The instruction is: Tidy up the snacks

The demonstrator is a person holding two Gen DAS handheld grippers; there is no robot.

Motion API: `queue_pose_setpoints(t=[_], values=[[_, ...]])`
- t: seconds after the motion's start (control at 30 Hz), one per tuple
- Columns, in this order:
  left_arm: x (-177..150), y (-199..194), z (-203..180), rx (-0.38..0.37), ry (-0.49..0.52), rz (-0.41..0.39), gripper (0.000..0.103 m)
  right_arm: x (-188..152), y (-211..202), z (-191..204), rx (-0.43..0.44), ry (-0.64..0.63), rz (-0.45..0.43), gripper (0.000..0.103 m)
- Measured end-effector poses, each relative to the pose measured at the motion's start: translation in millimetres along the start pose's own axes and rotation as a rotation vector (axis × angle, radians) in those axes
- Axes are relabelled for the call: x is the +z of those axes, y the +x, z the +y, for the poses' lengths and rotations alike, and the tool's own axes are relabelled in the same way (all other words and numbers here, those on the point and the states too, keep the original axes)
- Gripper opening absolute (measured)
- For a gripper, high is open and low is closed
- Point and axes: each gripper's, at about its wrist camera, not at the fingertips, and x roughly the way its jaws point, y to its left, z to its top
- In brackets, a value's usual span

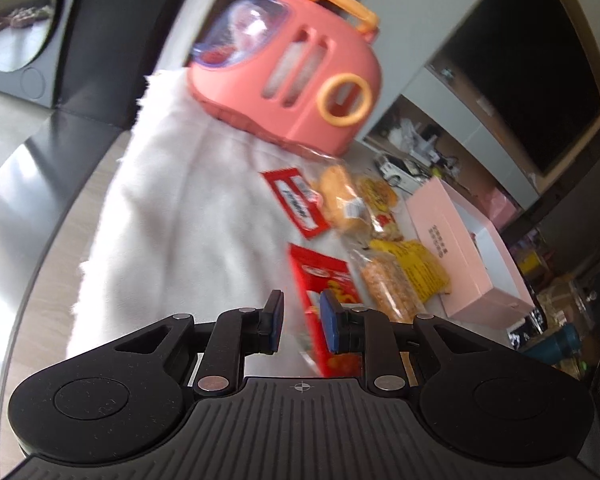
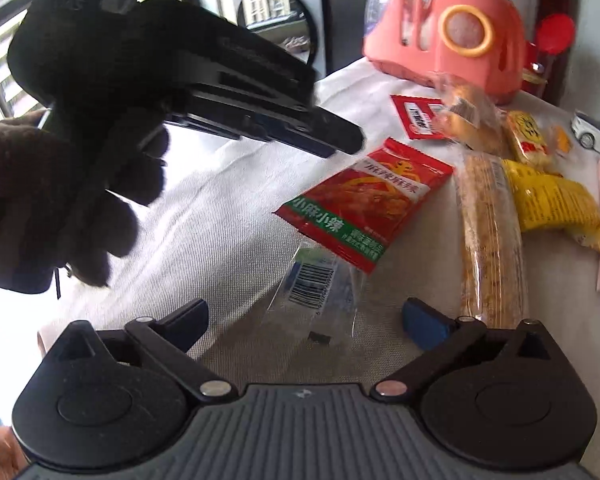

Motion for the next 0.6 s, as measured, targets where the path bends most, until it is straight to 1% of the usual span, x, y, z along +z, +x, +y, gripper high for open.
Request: queue_pose_setpoints(t=[0.07,0.13,0.23,0.3,0.33,0.4,0.43,0.47,0.5,0.53,0.57,0.6], values=[[2.3,-10.8,11.3,0.024,-0.031,-0.026,0.024,10.9,-3.5,-10.5,0.005,0.076,-0.025,0.093],[3.7,-21.0,20.1,0.039,-0.058,-0.052,0.024,25.3,-3.4,-24.5,0.006,0.162,-0.046,0.093],[2.7,-30.0,25.7,0.05,-0.066,-0.062,0.024,50.2,13.7,-46.7,0.001,0.291,0.009,0.093],[-1.1,-30.6,24.4,0.058,-0.056,-0.048,0.024,65.0,28.8,-57.0,0.014,0.345,0.036,0.093],[-4.2,-29.4,23.2,0.062,-0.049,-0.033,0.024,73.1,35.1,-57.8,-0.002,0.347,0.038,0.093],[-9.0,-28.3,21.4,0.071,-0.04,-0.012,0.024,86.7,45.5,-51.1,-0.062,0.292,0.038,0.093],[-11.1,-28.0,20.6,0.071,-0.037,-0.002,0.024,90.2,50.2,-47.8,-0.098,0.266,0.048,0.091],[-14.1,-28.1,20.6,0.067,-0.035,0.008,0.024,91.2,51.6,-45.8,-0.128,0.251,0.054,0.084],[-16.2,-27.9,20.0,0.061,-0.036,0.019,0.024,89.6,51.3,-45.6,-0.14,0.24,0.05,0.077],[-18.8,-27.0,19.1,0.053,-0.035,0.036,0.024,84.6,45.6,-45.0,-0.137,0.223,0.046,0.069],[-22.2,-25.6,17.9,0.042,-0.032,0.057,0.024,80.6,40.0,-46.2,-0.126,0.215,0.044,0.066],[-24.8,-23.2,16.1,0.03,-0.029,0.076,0.024,74.9,32.6,-49.7,-0.115,0.224,0.042,0.06]])
